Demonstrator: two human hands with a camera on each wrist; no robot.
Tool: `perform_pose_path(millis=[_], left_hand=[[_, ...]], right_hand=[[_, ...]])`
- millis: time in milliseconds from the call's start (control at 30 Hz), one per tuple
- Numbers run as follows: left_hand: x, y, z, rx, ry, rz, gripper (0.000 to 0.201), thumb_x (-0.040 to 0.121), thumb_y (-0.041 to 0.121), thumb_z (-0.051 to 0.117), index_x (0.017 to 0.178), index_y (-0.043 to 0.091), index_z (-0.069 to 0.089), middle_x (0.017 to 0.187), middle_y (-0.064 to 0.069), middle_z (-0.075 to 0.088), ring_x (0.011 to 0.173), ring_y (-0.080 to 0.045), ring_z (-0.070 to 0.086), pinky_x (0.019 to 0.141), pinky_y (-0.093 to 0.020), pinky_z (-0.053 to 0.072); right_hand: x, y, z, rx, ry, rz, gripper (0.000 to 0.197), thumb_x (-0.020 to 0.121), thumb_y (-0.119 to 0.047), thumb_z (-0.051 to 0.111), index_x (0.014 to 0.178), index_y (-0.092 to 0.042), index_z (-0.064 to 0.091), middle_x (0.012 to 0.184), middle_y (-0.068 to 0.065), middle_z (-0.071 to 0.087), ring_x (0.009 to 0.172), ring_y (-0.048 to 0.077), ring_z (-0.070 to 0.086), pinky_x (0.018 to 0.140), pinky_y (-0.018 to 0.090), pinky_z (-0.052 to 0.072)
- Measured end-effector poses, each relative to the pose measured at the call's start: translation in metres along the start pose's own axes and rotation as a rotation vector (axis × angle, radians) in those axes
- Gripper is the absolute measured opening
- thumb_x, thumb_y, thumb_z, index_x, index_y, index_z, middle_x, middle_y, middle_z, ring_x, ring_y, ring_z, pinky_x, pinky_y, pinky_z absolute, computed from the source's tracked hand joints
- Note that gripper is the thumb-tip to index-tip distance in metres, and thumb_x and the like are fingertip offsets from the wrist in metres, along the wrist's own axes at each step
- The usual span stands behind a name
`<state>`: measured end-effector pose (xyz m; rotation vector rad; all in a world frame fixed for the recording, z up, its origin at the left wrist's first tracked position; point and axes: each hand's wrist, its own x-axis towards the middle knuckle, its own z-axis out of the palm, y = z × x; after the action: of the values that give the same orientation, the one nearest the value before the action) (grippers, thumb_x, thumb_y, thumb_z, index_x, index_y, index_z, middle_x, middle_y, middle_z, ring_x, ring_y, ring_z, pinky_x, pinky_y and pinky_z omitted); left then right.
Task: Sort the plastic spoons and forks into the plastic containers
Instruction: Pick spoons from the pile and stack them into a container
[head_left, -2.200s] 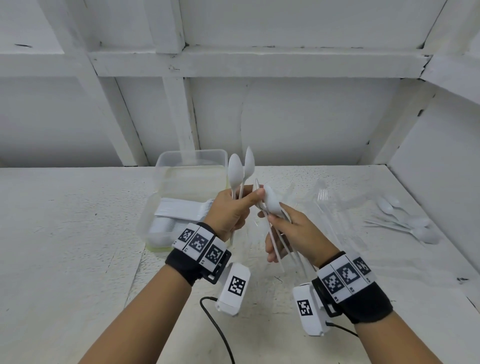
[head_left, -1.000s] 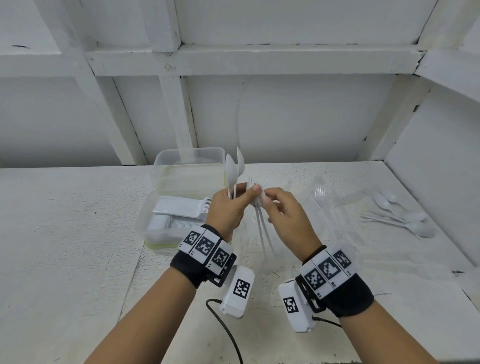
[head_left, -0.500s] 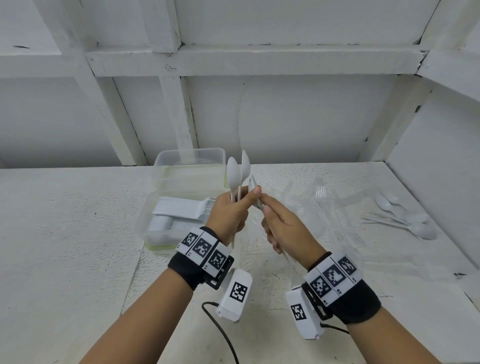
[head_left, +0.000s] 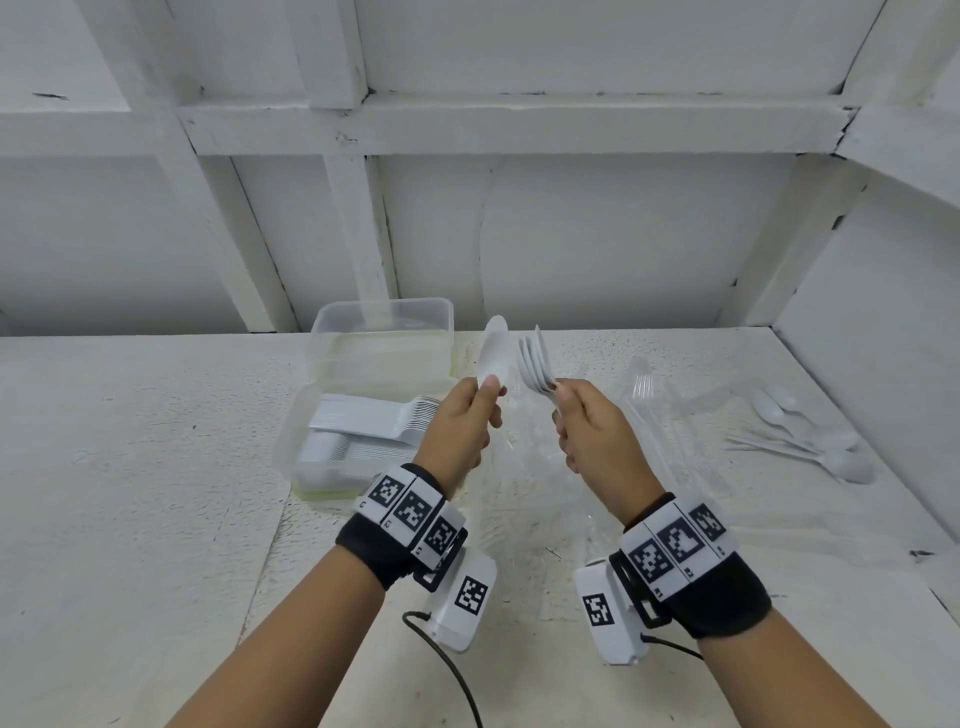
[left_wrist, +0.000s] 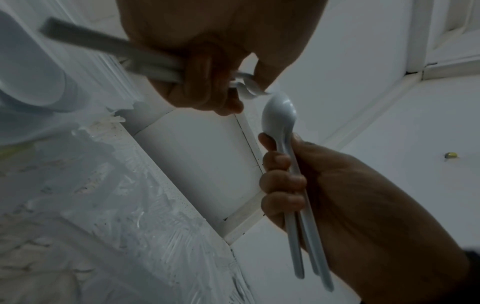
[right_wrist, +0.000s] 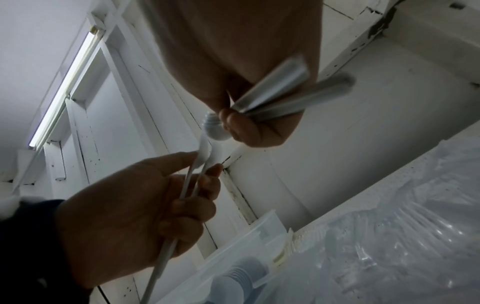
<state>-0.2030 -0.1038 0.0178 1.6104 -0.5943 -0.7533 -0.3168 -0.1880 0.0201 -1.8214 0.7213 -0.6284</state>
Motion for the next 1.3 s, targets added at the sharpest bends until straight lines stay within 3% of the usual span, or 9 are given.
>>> perform_pose_path(millis=[167, 367, 500, 667, 800, 900, 1033, 1167, 1300], left_hand=[[-0.002, -0.004, 0.001, 0.013, 0.018, 0.066, 0.032, 0.099, 0.031, 0.040, 0.075, 0.013, 0.052, 0.055, 0.002, 0.045, 0.041, -0.007, 0.040, 0.041, -0.019, 0.037], [-0.002, -0.010, 0.005, -0.009, 0.030, -0.005, 0.031, 0.099, 0.037, 0.036, 0.085, 0.015, 0.051, 0.059, 0.002, 0.038, 0.035, -0.003, 0.033, 0.038, -0.018, 0.028], [-0.004, -0.014, 0.011, -0.013, 0.017, -0.018, 0.039, 0.100, 0.042, 0.025, 0.089, 0.015, 0.051, 0.062, 0.004, 0.037, 0.043, -0.006, 0.031, 0.041, -0.019, 0.026], [-0.008, -0.017, 0.017, 0.059, 0.002, 0.033, 0.029, 0.101, 0.032, 0.028, 0.083, 0.022, 0.048, 0.066, 0.001, 0.042, 0.053, -0.011, 0.039, 0.046, -0.023, 0.034], [-0.010, -0.019, 0.018, 0.066, 0.013, 0.070, 0.023, 0.101, 0.026, 0.036, 0.089, 0.019, 0.054, 0.074, -0.001, 0.054, 0.068, -0.013, 0.056, 0.063, -0.030, 0.054], [-0.009, -0.022, 0.018, 0.036, 0.029, 0.055, 0.025, 0.098, 0.024, 0.043, 0.089, 0.014, 0.064, 0.085, -0.007, 0.065, 0.086, -0.024, 0.063, 0.084, -0.043, 0.054], [-0.009, -0.023, 0.019, -0.030, 0.046, -0.029, 0.026, 0.094, 0.022, 0.049, 0.078, 0.011, 0.066, 0.080, -0.011, 0.060, 0.080, -0.021, 0.056, 0.088, -0.049, 0.049], [-0.010, -0.022, 0.017, -0.180, -0.015, -0.116, 0.023, 0.093, 0.018, 0.050, 0.079, 0.009, 0.065, 0.082, -0.009, 0.060, 0.082, -0.019, 0.058, 0.085, -0.040, 0.050], [-0.009, -0.020, 0.010, -0.206, -0.047, -0.151, 0.017, 0.083, 0.028, 0.057, 0.072, 0.017, 0.065, 0.074, 0.005, 0.065, 0.086, -0.012, 0.058, 0.094, -0.040, 0.043]], right_hand=[[-0.006, 0.001, 0.002, 0.068, -0.002, 0.031, 0.019, 0.099, -0.023, 0.040, 0.111, -0.021, 0.054, 0.070, -0.002, 0.048, 0.051, 0.005, 0.042, 0.048, 0.020, 0.042], [-0.011, 0.005, 0.005, 0.032, 0.009, 0.028, 0.021, 0.100, -0.023, 0.038, 0.110, -0.024, 0.057, 0.070, -0.002, 0.047, 0.053, 0.007, 0.043, 0.052, 0.023, 0.047], [-0.011, 0.012, 0.014, -0.030, 0.037, 0.020, 0.031, 0.100, -0.024, 0.035, 0.105, -0.004, 0.058, 0.067, -0.002, 0.045, 0.056, 0.008, 0.039, 0.054, 0.026, 0.037], [-0.012, 0.013, 0.028, -0.079, 0.068, 0.002, 0.028, 0.101, -0.024, 0.032, 0.104, -0.013, 0.058, 0.066, -0.007, 0.046, 0.057, 0.005, 0.042, 0.056, 0.017, 0.036], [-0.015, 0.010, 0.035, -0.125, 0.101, -0.009, 0.028, 0.102, -0.020, 0.030, 0.108, -0.012, 0.056, 0.068, -0.012, 0.046, 0.057, 0.000, 0.044, 0.054, 0.009, 0.037], [-0.014, 0.009, 0.040, -0.151, 0.109, -0.032, 0.029, 0.101, -0.017, 0.031, 0.112, -0.008, 0.056, 0.078, -0.011, 0.053, 0.069, 0.000, 0.050, 0.060, 0.003, 0.038], [-0.010, 0.012, 0.047, -0.205, 0.106, -0.037, 0.030, 0.101, -0.021, 0.032, 0.116, -0.008, 0.055, 0.102, 0.006, 0.063, 0.094, 0.018, 0.059, 0.076, 0.019, 0.044], [-0.010, 0.011, 0.047, -0.224, 0.071, -0.036, 0.031, 0.101, -0.023, 0.031, 0.115, -0.009, 0.054, 0.097, 0.006, 0.062, 0.088, 0.019, 0.058, 0.080, 0.034, 0.049], [-0.012, 0.007, 0.042, -0.234, -0.013, 0.015, 0.036, 0.102, -0.022, 0.031, 0.132, -0.007, 0.044, 0.120, 0.010, 0.058, 0.107, 0.018, 0.054, 0.087, 0.018, 0.038]])
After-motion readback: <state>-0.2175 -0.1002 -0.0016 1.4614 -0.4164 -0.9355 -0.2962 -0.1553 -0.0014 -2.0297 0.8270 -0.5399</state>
